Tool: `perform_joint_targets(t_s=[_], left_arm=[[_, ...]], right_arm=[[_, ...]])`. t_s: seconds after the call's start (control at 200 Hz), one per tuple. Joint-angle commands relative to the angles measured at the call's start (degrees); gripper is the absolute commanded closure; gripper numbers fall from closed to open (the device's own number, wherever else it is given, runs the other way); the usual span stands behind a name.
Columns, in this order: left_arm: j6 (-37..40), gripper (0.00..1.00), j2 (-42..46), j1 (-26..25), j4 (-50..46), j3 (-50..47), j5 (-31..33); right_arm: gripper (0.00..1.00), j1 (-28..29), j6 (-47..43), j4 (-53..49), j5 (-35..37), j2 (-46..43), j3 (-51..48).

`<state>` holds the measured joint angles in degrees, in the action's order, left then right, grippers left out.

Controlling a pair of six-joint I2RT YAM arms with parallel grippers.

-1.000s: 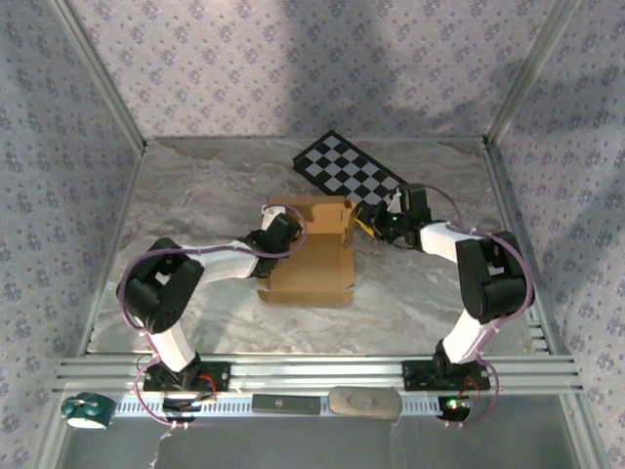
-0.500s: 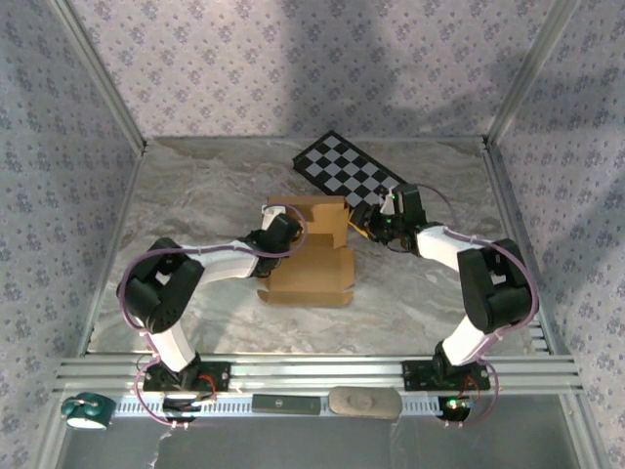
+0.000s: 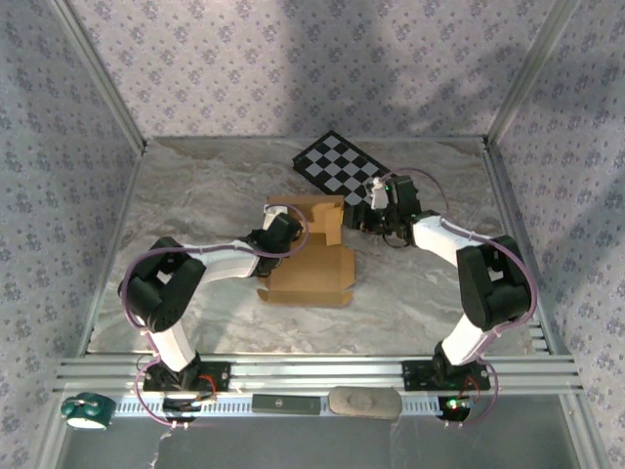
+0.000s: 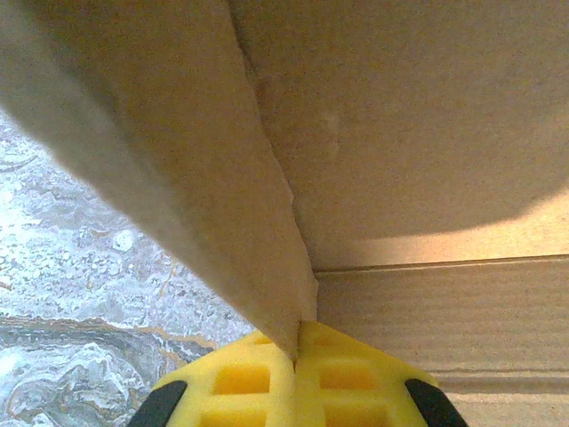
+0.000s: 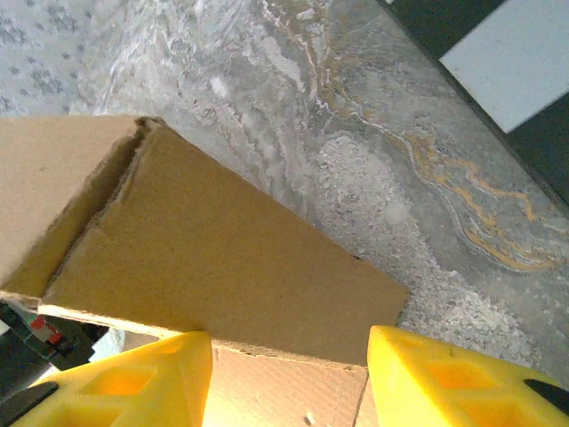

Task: Fold the paper box

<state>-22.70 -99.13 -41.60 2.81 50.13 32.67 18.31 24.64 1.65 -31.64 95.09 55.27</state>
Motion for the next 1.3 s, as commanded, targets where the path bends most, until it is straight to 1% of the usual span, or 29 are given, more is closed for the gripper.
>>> perform_joint_targets(t_s=[0.0,0.12,0.35,0.54,0.68,0.814,0.974,1.069,1.154,1.294], left_arm=[[2.13,1.00,-1.56,-0.23,-1.16,1.17,-1.02],[2.05,1.00,-1.59,-0.23,-1.30,1.21,-0.94],[1.89,1.00,-1.85,-0.19,-1.82,1.66,-0.76],[1.77,1.00,-1.83,-0.23,-2.11,1.75,-0.47],[1.87,1.00,-1.85,-0.21,-2.19,1.81,-0.41],[1.87,1.00,-1.85,-0.24,-2.11,1.77,-0.54],[2.31,1.00,-1.81,-0.23,-2.19,1.98,-0.51],[2.57,1.00,-1.81,-0.24,-2.24,2.08,-0.47],[2.57,1.00,-1.94,-0.25,-2.19,2.23,-0.42],[2.66,1.00,-2.12,-0.21,-2.47,2.52,-0.40]], right_arm=[[0.47,1.49,-6.86,-4.10,0.21,0.93,2.65],[0.46,2.16,-8.57,-4.23,1.20,0.02,2.13],[0.45,3.40,-9.99,-4.05,5.72,-2.99,-0.10],[0.41,3.36,-10.68,-0.12,6.24,-8.07,-5.02],[0.40,2.94,-13.31,-1.26,6.15,-7.47,-5.64],[0.40,1.58,-15.79,-1.40,4.08,-6.01,-5.21],[0.41,1.99,-20.64,-4.39,2.80,-5.26,-2.60],[0.39,2.46,-23.23,-6.37,1.19,-4.91,-1.44],[0.38,2.75,-24.38,-7.00,-1.91,-4.65,-0.88],[0.34,4.65,-26.10,-8.06,-4.53,-7.48,-1.67]])
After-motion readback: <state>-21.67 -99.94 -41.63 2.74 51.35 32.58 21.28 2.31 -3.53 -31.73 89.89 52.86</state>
